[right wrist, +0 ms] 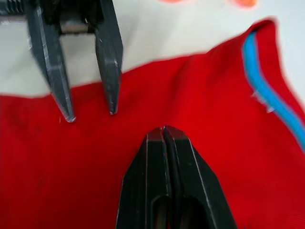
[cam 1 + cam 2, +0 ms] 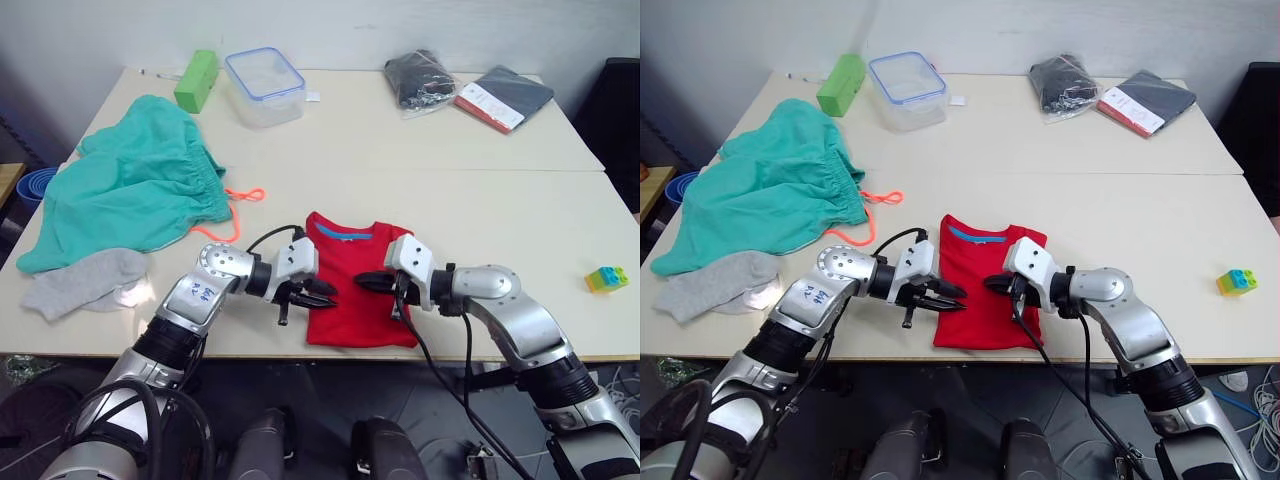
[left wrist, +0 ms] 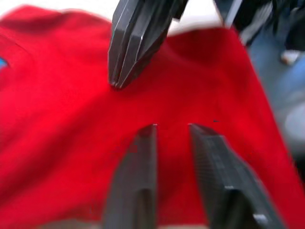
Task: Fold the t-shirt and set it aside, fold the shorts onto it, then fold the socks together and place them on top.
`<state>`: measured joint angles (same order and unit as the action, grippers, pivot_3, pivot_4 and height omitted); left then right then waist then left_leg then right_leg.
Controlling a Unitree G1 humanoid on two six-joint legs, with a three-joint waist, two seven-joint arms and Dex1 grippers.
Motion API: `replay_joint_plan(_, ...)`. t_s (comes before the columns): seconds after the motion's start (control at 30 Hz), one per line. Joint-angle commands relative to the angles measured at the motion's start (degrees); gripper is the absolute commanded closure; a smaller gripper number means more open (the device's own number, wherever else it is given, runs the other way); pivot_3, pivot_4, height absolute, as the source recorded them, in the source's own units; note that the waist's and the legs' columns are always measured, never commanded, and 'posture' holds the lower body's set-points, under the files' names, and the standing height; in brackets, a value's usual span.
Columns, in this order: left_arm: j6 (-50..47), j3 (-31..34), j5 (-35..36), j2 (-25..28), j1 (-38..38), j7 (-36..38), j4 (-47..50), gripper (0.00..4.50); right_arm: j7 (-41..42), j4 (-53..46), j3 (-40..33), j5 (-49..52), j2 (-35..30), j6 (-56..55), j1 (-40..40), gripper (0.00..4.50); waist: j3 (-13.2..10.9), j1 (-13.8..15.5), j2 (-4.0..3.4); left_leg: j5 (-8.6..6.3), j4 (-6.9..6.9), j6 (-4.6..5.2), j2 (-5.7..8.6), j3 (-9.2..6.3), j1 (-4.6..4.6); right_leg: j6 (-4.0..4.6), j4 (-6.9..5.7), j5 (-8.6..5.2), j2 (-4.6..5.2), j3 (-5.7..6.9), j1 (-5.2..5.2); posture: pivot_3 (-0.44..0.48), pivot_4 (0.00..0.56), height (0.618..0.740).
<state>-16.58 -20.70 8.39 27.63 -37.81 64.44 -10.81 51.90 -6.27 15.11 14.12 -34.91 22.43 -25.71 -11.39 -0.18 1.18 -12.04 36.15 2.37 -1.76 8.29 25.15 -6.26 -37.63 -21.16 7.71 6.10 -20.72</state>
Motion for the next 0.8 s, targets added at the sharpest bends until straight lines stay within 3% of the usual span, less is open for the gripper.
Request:
replay_joint_plan(0.03, 2.63, -0.88, -4.28, -1.44, -1.12, -3.71, -2.42, 4.49, -1.13, 1.02, -0.34, -2.45, -0.12, 0.04, 0.15, 4.50, 0.00, 0.03, 0.00, -0.01, 0.01, 0.01, 0.01, -0.01, -0.01, 0.00, 0.00, 0.00, 0.02, 0.01, 0.02, 0.000, 0.150, 0.740)
replay_joint_plan(0.5, 4.45, -0.26, -6.65, -1.15, 2.48, -5.89, -3.53, 4.49, -14.84, 31.40, -6.09, -12.35, 1.51, -5.69, -13.77, 4.50, 0.13, -0.11, 0.00, -0.02, 0.00, 0.02, 0.02, -0.05, -0.20, 0.00, -0.08, 0.00, 0.36, 0.04, 0.17, 0.000, 0.150, 0.740)
replay_joint_plan(0.63, 2.75, 0.90, -4.97, -1.46, 3.32, -5.57, -0.71, 4.49, -10.36, 25.69, -9.70, -6.96, 2.16, -5.55, -13.32, 4.50, 0.13, -0.28, 0.00, -0.02, -0.01, 0.02, 0.02, -0.04, -0.17, 0.00, -0.08, 0.00, 0.38, 0.05, 0.15, 0.000, 0.150, 0.740)
replay_joint_plan(0.8, -3.31, 4.82, -0.17, -1.89, 2.72, -4.84, 4.59, 4.49, -3.21, 6.93, -11.06, 0.05, 0.29, -0.75, -5.82, 4.50, 0.13, -0.26, -0.01, -0.01, -0.05, 0.02, 0.00, -0.04, -0.08, 0.00, -0.09, 0.00, 0.30, 0.03, 0.06, 0.000, 0.150, 0.740)
